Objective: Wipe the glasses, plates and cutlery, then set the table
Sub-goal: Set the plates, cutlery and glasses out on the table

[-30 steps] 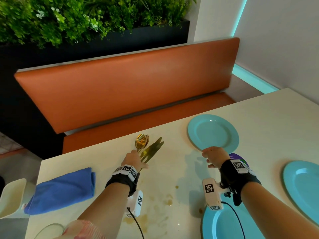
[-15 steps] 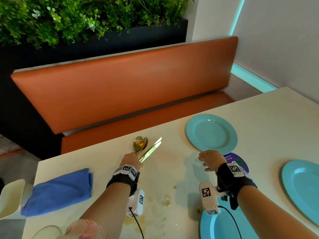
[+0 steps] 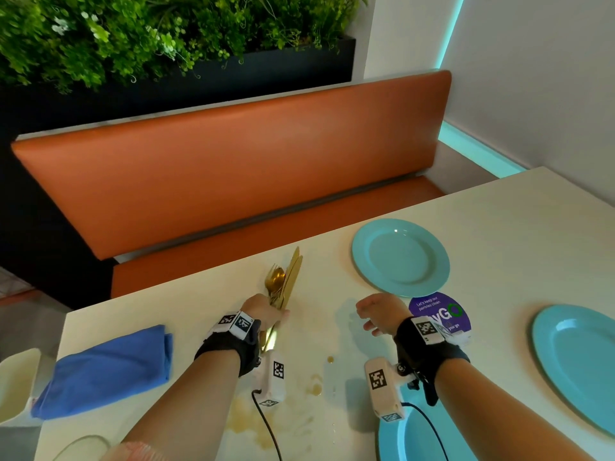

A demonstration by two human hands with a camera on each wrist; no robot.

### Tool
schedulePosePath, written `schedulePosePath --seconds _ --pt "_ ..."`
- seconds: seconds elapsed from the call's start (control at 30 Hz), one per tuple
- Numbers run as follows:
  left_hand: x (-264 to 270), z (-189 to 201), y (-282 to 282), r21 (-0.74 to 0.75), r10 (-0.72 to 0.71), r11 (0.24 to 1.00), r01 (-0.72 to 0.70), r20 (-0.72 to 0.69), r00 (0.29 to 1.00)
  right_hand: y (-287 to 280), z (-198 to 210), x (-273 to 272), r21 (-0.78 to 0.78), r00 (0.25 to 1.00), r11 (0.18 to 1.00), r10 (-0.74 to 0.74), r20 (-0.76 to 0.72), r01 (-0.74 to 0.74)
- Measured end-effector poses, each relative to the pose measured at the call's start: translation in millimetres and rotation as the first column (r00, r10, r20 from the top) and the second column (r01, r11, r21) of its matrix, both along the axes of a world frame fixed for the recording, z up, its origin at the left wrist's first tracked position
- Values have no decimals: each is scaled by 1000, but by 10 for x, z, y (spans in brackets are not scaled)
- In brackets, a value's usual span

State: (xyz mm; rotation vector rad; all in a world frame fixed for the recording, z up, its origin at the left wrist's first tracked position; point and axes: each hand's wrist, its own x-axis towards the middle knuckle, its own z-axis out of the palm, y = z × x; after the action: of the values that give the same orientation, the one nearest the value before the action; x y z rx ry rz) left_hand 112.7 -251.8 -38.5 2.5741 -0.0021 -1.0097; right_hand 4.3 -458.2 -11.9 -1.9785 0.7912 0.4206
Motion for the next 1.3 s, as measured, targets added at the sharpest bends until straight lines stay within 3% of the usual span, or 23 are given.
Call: schedulePosePath --seconds 0.1,0.2,0.3,0.37,0.5,0.73,0.83,0.9,1.0,1.07,1.13,1.2,1.3 --pt "-38 101 -137 -114 34 993 -43 -75 997 99 68 17 -85 985 996 45 164 -31" --pt "-97 221 -286 -181 41 982 -61 -111 993 184 155 43 -314 920 936 258 296 -161" --pt "-170 355 -390 -205 -11 979 -15 -126 992 248 205 65 -532 774 798 517 365 -282" --pt "-199 403 -434 -255 -37 967 -5 -160 986 251 221 59 -660 667 694 640 381 -289" --pt "-244 526 -473 -344 -78 939 -7 -231 970 218 265 46 -751 551 593 745 375 -290" --pt "-224 630 -442 -380 -5 923 -62 -174 985 143 242 148 -843 383 511 822 422 -169" --pt "-172 607 -415 -413 101 895 -169 -182 978 119 190 220 -866 433 468 827 358 -179" --pt "-113 609 -383 -412 171 883 -223 -159 972 109 183 257 -853 540 491 773 334 -175" --pt "12 631 -280 -395 276 872 -289 -91 957 4 239 353 -722 801 619 579 154 -309" --pt "110 625 -194 -409 334 856 -318 -35 942 -83 264 467 -584 903 748 426 57 -316" --pt "195 630 -132 -406 353 855 -322 2 936 -138 233 624 -518 938 796 346 -32 -312" --pt "252 634 -80 -390 345 865 -316 7 938 -147 151 784 -520 922 762 338 -187 -385" --pt "295 609 -31 -371 323 881 -293 20 946 -108 -2 977 -527 921 759 260 -292 -381"
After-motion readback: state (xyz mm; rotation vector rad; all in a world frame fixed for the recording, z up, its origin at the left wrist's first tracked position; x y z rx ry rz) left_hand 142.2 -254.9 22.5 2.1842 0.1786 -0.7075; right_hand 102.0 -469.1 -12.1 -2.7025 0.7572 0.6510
